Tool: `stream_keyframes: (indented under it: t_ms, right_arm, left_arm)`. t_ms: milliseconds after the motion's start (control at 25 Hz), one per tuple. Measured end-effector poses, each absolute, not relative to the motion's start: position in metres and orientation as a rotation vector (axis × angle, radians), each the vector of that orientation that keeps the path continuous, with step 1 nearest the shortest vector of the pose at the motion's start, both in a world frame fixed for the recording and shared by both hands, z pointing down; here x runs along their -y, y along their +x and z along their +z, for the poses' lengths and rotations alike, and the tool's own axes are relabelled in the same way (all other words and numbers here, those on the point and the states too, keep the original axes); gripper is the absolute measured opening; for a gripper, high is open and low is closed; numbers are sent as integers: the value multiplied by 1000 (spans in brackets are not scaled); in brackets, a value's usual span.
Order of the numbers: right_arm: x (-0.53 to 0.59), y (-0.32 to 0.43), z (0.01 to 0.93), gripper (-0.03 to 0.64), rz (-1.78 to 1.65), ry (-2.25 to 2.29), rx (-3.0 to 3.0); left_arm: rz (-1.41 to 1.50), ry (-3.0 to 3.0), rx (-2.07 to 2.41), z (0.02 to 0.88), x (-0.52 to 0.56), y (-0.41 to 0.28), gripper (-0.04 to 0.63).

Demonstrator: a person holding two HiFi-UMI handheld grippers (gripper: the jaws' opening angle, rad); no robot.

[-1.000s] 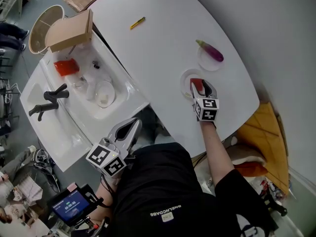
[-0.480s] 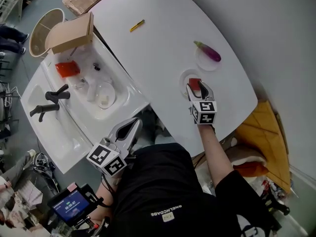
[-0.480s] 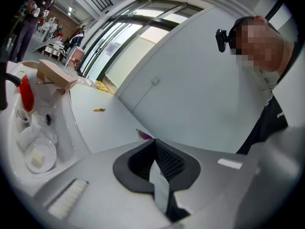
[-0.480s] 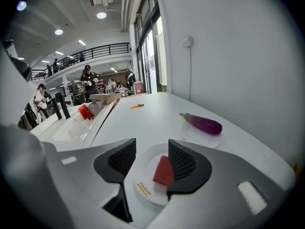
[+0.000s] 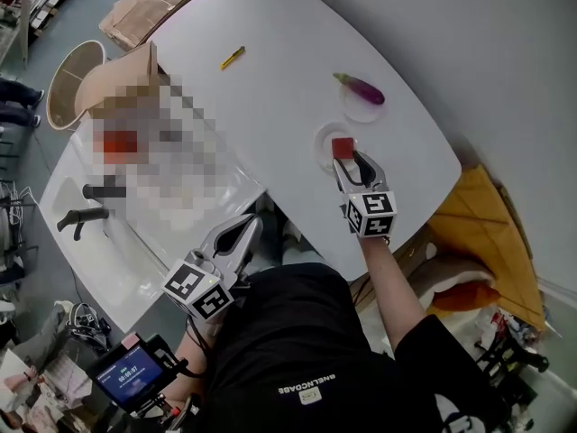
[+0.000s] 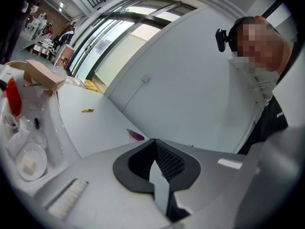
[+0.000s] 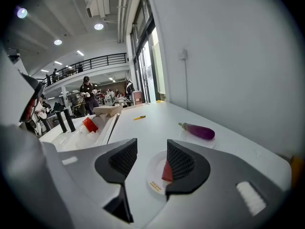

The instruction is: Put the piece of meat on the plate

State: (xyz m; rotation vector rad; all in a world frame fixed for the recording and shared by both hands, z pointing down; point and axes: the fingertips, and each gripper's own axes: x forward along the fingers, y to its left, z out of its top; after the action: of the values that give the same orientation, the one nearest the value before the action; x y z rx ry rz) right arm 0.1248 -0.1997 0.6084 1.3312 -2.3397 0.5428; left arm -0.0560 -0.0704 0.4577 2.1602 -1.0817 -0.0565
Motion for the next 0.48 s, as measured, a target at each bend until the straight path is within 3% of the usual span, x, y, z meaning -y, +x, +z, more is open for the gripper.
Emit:
stream_keyframes:
  t_ms: [480]
  right_arm:
    - [136, 174, 520, 170, 579, 1581, 2393]
  left_arm:
    - [9, 2334, 780, 427, 59, 17, 20]
